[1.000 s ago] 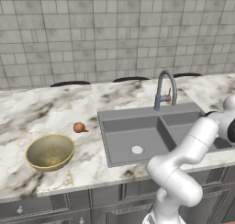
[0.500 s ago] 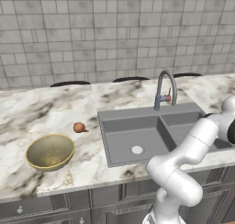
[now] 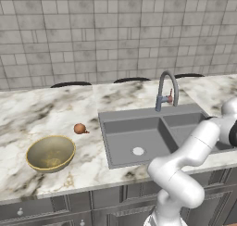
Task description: Remove the squash and onion from the sink. Then move the bowl and cup from the counter to the sink for washing.
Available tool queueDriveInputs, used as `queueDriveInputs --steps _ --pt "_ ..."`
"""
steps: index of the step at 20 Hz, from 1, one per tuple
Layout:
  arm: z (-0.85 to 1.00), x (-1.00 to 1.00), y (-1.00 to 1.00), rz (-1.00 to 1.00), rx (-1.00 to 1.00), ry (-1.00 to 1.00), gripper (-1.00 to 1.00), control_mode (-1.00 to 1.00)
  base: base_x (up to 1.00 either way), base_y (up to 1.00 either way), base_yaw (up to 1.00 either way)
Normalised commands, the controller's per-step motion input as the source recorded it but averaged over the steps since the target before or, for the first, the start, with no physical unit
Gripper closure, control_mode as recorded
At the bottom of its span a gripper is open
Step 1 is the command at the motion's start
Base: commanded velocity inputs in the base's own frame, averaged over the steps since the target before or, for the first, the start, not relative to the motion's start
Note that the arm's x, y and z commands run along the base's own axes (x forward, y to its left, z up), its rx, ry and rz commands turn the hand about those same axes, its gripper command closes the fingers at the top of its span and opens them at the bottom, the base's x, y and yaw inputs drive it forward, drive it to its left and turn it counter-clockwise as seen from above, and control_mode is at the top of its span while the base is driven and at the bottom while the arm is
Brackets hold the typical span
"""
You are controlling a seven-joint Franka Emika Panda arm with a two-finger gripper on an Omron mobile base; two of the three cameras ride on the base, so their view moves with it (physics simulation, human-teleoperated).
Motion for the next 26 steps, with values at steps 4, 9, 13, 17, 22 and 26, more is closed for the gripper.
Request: queueDriveInputs --steps 4,9,13,17,22,26 --pt "-0.06 0.03 -0.12 0.04 0.00 0.07 -1.00 -1.00 0.00 0.00 0.00" --pt "-0.02 0.08 -0.10 0.06 0.00 0.02 -1.00 -1.00 0.00 0.00 0.00" --pt "0.00 0.07 -0.05 0.08 0.02 0.00 -1.00 -1.00 0.00 0.00 0.00" --pt "0.00 0.07 -0.08 0.08 0.04 0.00 -1.00 -1.00 0.00 0.00 0.00" --pt "-0.01 0.05 -0.15 0.05 0.03 0.02 -1.00 -1.00 0.00 0.00 0.00" --pt "-0.02 0.11 -0.17 0.04 0.01 0.02 -1.00 -1.00 0.00 0.00 0.00"
